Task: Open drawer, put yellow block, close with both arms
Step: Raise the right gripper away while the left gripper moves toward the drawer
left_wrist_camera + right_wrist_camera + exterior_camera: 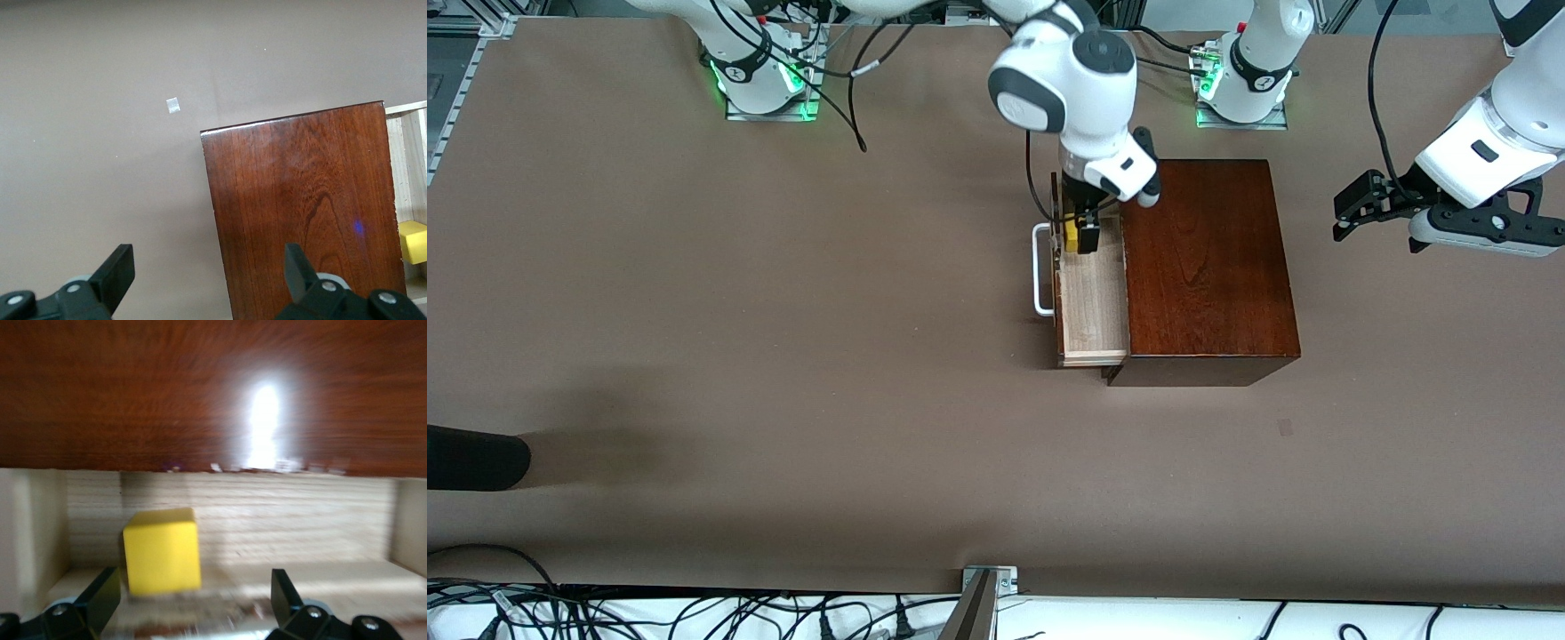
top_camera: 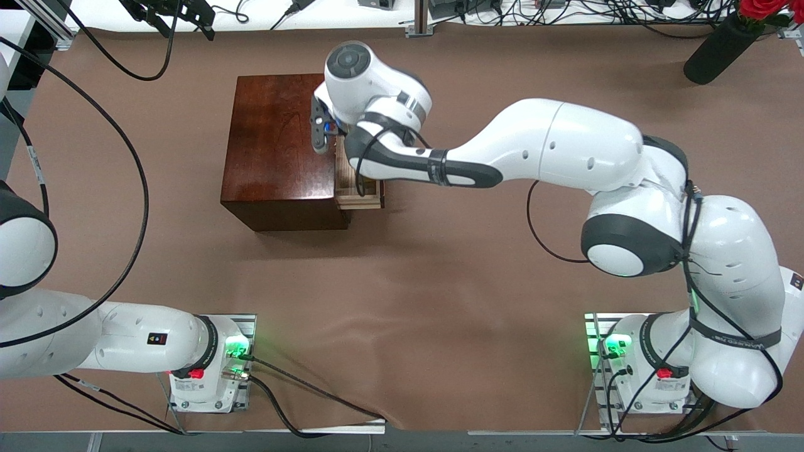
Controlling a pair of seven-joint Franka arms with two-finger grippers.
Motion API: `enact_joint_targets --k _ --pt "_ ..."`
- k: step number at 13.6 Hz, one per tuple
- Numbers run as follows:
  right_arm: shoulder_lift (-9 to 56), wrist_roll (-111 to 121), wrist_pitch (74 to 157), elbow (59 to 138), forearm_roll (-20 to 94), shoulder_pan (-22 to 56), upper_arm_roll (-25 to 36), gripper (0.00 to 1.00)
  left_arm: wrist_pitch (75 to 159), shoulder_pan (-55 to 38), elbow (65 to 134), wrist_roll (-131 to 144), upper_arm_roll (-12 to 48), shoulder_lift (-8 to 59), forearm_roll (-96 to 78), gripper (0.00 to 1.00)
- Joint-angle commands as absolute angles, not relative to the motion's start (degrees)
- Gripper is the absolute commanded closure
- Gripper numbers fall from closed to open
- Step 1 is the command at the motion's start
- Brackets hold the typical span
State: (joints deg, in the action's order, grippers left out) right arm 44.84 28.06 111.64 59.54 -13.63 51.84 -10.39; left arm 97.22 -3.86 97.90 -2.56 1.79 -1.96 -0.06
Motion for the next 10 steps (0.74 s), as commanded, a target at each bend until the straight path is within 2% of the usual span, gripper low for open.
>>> enact_joint_targets --k 1,5,6,8,10 --pt "36.23 24.97 105.31 60.64 -10.13 50.19 -9.94 0.00 95.80 -4.04 96.07 -2.55 2.11 -1.32 1.05 0.00" --pt "30.07 24.61 100.56 60.64 -9.14 42.91 -10.02 0.00 94.67 -4.04 95.89 -7.71 3.60 -1.32 0.88 0.00" --pt "28.49 24.61 99.94 60.64 -9.14 41.15 -9.58 0.00 93.01 -4.04 95.89 -11.56 4.21 -1.23 0.27 0.00" --pt "24.98 24.34 100.98 61.25 -8.97 39.30 -4.76 0.00 88.88 -4.13 95.98 -20.70 7.01 -1.14 -0.52 0.00" --pt "18.76 24.87 100.55 65.36 -5.04 32.72 -4.66 0.00 85.01 -4.13 96.06 -24.33 9.91 -0.10 -4.38 0.00"
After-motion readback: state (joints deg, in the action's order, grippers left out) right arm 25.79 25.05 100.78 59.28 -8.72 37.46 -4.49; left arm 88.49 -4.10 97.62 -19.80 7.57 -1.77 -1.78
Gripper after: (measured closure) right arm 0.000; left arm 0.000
